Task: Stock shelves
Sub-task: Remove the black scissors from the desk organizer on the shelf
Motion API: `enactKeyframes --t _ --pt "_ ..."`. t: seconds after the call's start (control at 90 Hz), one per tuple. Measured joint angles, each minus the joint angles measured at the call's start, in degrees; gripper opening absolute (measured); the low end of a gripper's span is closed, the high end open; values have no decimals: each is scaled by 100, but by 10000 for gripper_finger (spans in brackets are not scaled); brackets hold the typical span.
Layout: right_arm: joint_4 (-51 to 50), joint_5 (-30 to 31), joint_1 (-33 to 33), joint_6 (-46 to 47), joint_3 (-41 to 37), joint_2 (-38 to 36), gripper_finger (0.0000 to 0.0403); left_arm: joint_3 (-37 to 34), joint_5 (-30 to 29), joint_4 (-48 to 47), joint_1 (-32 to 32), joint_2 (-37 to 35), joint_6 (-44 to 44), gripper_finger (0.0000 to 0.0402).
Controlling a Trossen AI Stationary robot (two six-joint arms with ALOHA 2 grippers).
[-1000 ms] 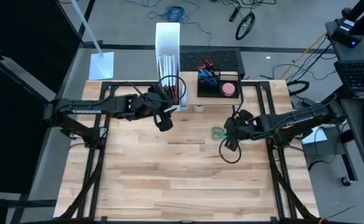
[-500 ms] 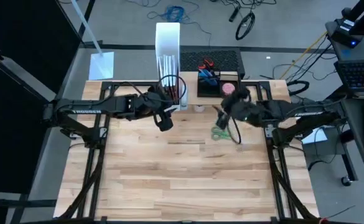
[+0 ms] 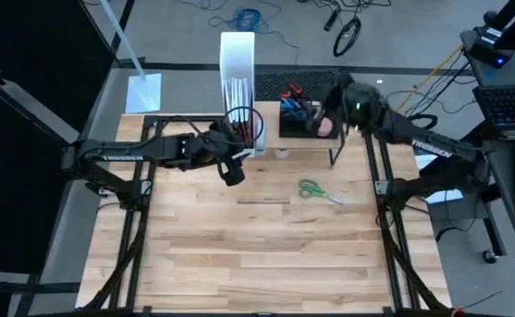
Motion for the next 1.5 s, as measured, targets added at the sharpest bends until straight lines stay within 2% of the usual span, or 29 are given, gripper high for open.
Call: enactKeyframes --t 0.133,0.222,0.356,0.5,0.611,0.7,1.011,1.156,1.267,1.5 --pt "95 -1446 -963 221 0 358 226 0 0 0 0 0 0 176" --pt "249 -2164 -1389 359 0 670 226 0 0 0 0 0 0 176" --pt "398 -3158 -1758 522 202 1151 226 0 0 2 0 0 -5 176" --pt "319 -3946 -1823 610 653 1652 226 0 0 2 0 0 -7 176" --pt "122 -4019 -1796 611 936 1933 223 0 0 0 0 0 -7 176" --pt "77 -4203 -1802 612 977 1996 203 0 0 -12 0 0 -9 176" --pt "-29 -4293 -1807 625 981 1979 69 0 0 -229 0 -2 -11 176" --pt "12 -4262 -1805 593 981 1979 25 0 0 -233 0 -2 -33 176" --pt "15 -4245 -1811 586 981 1970 12 0 0 -234 0 -2 -44 176" --pt "-28 -4249 -1804 850 981 1886 19 0 0 -234 0 -2 -46 176"
